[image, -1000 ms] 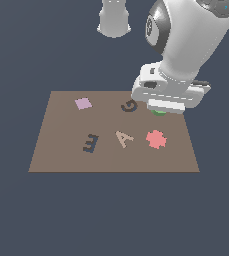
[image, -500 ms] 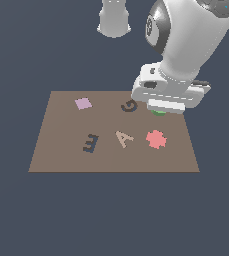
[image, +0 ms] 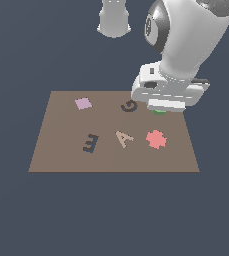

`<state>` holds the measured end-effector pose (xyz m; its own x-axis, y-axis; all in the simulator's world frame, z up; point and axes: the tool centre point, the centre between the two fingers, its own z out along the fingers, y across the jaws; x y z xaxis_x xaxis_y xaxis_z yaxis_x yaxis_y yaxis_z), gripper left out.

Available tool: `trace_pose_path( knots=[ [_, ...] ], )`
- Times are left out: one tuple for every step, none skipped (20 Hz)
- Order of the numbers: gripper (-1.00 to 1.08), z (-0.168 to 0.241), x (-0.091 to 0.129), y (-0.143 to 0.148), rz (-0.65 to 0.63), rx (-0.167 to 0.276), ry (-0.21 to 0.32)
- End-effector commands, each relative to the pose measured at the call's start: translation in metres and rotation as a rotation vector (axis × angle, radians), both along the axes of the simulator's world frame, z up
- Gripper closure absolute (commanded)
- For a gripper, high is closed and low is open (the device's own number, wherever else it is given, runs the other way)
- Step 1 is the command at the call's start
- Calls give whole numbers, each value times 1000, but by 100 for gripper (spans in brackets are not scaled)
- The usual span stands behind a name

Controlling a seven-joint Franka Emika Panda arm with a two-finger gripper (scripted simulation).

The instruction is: Insert a designated object into the corresponding slot on a board.

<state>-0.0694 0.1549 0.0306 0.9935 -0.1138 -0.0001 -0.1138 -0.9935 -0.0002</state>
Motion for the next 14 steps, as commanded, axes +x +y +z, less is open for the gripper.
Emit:
trace_pose_path(
  knots=[
    [108,0,-2,-1,35,0,0],
    [108,0,-3,-1,53,0,0],
    [108,0,-4,-1,72,0,0],
    [108,1,-5,-2,93,0,0],
    [108,1,-6,-2,115,0,0],
    [108,1,-7,-3,138,0,0],
    [108,1,-8,-4,163,0,-1],
    [108,1,-9,-4,190,0,-1],
    [108,1,-11,-5,217,0,-1],
    [108,1,-12,-6,247,0,-1],
    [108,1,-13,-7,277,0,-1],
    [108,2,-15,-8,310,0,-1],
    [108,2,-16,-9,343,0,-1],
    [108,2,-18,-11,378,0,-1]
  ],
)
